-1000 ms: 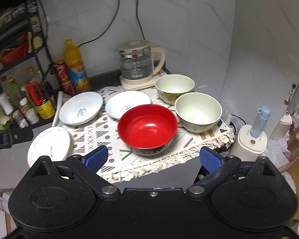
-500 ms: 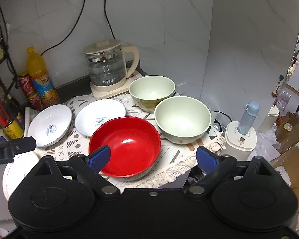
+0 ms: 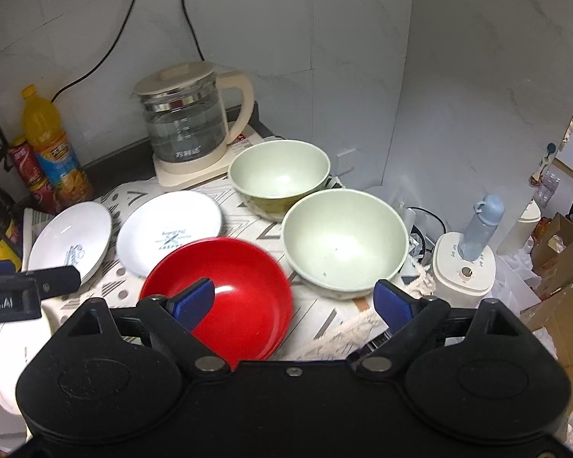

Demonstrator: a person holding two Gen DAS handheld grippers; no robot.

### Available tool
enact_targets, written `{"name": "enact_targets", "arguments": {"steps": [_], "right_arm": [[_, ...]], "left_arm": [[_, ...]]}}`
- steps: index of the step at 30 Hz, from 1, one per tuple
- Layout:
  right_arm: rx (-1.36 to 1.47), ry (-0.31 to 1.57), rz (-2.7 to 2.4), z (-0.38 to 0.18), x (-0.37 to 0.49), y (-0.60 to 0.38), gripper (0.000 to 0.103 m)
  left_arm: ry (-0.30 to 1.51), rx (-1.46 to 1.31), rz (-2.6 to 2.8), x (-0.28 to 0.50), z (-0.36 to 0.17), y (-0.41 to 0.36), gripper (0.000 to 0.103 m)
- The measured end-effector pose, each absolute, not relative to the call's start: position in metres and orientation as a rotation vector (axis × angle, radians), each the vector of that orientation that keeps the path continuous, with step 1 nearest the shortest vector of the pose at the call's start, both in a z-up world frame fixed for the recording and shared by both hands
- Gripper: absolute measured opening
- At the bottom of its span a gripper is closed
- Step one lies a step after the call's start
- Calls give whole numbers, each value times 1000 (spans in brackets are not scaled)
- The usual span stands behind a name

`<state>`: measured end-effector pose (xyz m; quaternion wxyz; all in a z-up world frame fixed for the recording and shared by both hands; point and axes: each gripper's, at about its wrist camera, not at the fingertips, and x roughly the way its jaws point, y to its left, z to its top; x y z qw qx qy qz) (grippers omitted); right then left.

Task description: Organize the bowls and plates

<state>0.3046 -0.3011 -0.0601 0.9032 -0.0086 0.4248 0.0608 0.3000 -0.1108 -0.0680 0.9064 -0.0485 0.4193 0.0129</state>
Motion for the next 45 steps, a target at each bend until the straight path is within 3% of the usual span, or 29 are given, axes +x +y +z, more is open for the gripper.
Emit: {"name": "enact_targets", "arguments": {"steps": [3, 11, 23, 26, 30, 39, 45], "right_arm": [[-1, 898, 127, -63, 323, -314, 80], [28, 912, 98, -73, 356, -363, 77], [58, 992, 136, -110, 398, -408, 61], [75, 1029, 155, -124, 407, -413, 53], [99, 1083, 180, -144, 418, -416, 41], [130, 1147, 198, -168, 442, -423, 30], [99, 1163, 185, -177, 449, -422, 22]], "left_arm": [[892, -117, 22, 316, -69, -124, 101], [898, -104, -13, 354, -77, -172, 100], [958, -120, -83, 408, -104, -227, 88], [979, -113, -90, 423, -113, -236, 84], [1015, -114, -118, 444, -126, -245, 69], [1095, -80, -157, 485, -158, -263, 56], [1148, -71, -162, 503, -178, -267, 41]]}}
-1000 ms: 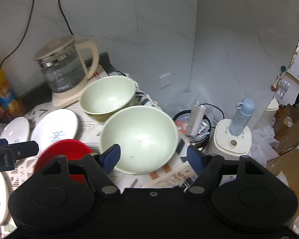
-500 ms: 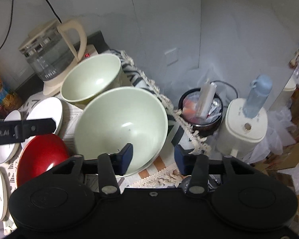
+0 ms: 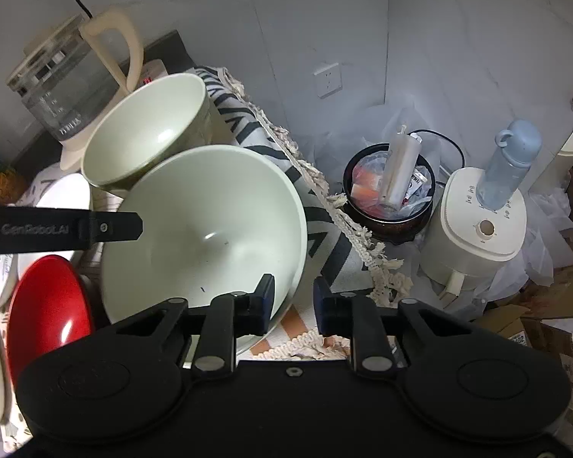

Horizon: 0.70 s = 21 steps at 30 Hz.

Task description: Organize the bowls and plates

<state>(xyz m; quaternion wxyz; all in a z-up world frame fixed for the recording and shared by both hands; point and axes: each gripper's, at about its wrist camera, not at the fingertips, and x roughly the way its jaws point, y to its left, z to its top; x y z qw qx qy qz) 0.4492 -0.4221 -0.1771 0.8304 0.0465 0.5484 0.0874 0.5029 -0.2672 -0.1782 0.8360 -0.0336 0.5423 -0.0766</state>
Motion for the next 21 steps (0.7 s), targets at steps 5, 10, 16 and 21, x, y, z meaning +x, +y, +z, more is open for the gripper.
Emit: {"name": "enact_targets", "arguments": {"steps": [5, 10, 16, 21], "right_arm": [[105, 1177, 198, -182, 456, -421, 17], [106, 1206, 204, -189, 463, -417, 17], [97, 1200, 205, -193, 467, -416, 13], [112, 1192, 210, -193, 467, -419, 13]], "left_arm": [[1194, -81, -144, 513, -196, -269, 27], [1242, -97, -139, 519, -213, -269, 19], [1269, -118, -143, 521, -225, -267, 11], [1261, -122, -143, 523, -227, -267, 8]]}}
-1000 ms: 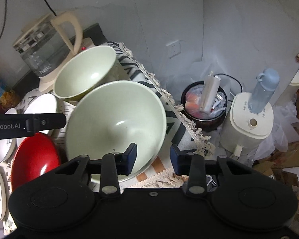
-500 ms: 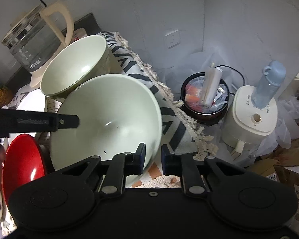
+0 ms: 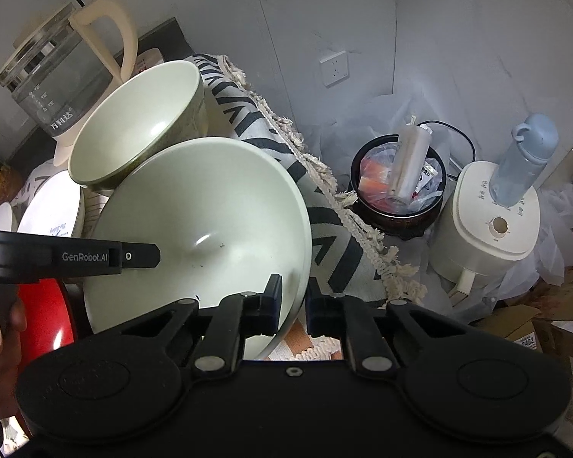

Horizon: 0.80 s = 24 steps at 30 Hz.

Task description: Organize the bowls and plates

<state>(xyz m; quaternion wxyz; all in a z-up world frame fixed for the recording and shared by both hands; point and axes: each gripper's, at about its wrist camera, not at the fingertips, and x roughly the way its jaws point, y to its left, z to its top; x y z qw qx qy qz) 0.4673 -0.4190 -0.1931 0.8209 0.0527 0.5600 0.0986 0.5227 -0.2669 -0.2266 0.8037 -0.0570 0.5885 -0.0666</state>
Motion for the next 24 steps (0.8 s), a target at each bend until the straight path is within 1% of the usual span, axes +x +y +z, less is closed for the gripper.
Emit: {"name": "enact_targets", "arguments": {"steps": [10, 13, 20, 24], "right_arm": [[173, 1221, 178, -194, 470, -422, 12], [246, 1233, 173, -196, 473, -428, 12], [281, 1218, 167, -198, 471, -433, 10], [291, 1186, 159, -188, 470, -435, 9]], "left_arm": [[1256, -186, -157, 525, -227, -260, 5], [1253, -181, -162, 524, -225, -257, 5], [1251, -208, -175, 524, -222, -253, 4], [1226, -219, -180, 520, -211, -250, 4]]}}
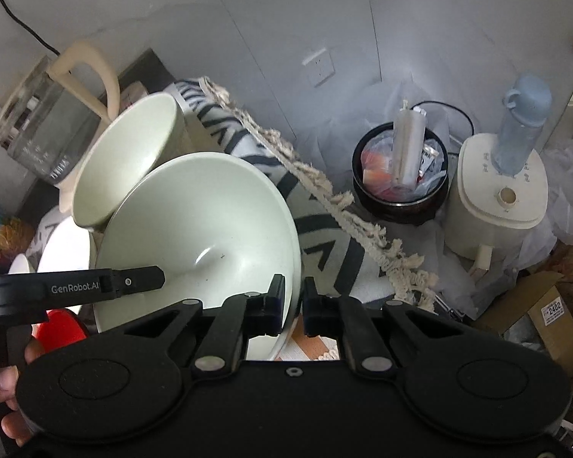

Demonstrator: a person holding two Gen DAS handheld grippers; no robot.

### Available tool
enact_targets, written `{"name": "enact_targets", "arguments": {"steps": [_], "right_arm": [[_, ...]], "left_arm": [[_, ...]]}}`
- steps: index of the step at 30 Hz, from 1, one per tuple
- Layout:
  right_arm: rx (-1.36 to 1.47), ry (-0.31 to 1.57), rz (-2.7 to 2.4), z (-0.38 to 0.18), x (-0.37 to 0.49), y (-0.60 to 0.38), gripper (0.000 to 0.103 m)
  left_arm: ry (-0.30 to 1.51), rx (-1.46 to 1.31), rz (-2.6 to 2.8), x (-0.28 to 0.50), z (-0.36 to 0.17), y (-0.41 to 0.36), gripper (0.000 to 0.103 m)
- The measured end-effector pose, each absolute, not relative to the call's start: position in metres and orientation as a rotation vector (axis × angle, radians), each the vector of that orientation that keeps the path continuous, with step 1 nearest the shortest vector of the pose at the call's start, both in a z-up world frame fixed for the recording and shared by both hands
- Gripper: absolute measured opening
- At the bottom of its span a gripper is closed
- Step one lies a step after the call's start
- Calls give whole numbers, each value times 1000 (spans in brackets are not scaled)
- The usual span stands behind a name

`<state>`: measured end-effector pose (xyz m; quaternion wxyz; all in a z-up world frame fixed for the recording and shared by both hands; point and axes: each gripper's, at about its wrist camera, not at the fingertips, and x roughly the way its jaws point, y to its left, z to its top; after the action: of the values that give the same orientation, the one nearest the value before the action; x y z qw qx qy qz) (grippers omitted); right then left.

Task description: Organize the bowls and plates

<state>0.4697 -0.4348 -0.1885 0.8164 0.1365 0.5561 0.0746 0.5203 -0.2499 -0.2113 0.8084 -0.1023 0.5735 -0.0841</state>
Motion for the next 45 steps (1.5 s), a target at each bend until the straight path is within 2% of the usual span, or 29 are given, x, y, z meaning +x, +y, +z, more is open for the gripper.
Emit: {"name": "enact_targets", "arguments": {"steps": [15, 24, 45], "right_arm": [[269, 1100, 189, -135, 449, -422, 10], [242, 1035, 226, -102, 429, -395, 10], [152, 1060, 287, -92, 388, -330, 10]], "left_arm": [[1137, -260, -187, 490, -160, -234, 4], [1066, -306, -156, 458, -130, -198, 4], [1084, -377, -117, 395, -135, -131, 4]]}}
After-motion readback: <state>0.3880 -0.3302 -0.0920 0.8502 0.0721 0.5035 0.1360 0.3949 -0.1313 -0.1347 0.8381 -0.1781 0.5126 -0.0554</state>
